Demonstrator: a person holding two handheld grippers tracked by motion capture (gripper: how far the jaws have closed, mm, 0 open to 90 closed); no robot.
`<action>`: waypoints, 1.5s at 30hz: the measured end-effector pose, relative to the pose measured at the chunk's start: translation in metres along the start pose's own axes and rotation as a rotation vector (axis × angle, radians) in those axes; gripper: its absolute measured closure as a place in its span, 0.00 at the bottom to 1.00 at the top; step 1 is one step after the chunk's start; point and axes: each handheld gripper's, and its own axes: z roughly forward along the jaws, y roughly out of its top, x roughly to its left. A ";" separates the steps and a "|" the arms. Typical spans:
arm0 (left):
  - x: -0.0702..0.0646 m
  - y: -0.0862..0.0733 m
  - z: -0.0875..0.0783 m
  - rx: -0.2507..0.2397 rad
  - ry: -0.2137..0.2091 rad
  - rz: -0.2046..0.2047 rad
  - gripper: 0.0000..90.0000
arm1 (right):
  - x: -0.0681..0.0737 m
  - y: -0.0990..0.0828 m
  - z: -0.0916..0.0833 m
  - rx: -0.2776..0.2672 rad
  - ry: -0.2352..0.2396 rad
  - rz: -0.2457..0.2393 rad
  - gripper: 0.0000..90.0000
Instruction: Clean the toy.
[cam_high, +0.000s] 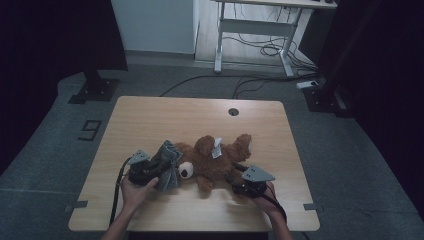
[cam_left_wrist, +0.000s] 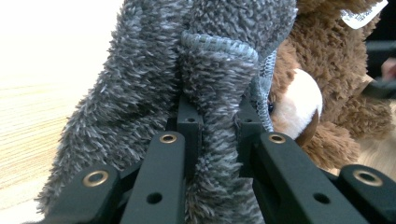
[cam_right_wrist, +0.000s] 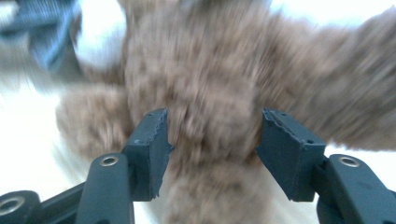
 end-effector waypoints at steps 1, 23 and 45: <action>0.000 0.000 0.000 0.000 0.000 0.000 0.87 | 0.000 0.000 0.000 0.000 0.000 0.000 0.46; 0.000 0.002 0.004 -0.002 -0.013 -0.024 0.86 | -0.037 0.056 0.078 0.247 0.156 0.158 0.20; -0.047 0.077 0.041 0.102 -0.094 0.044 0.85 | 0.024 0.020 0.027 0.048 0.061 -0.089 0.41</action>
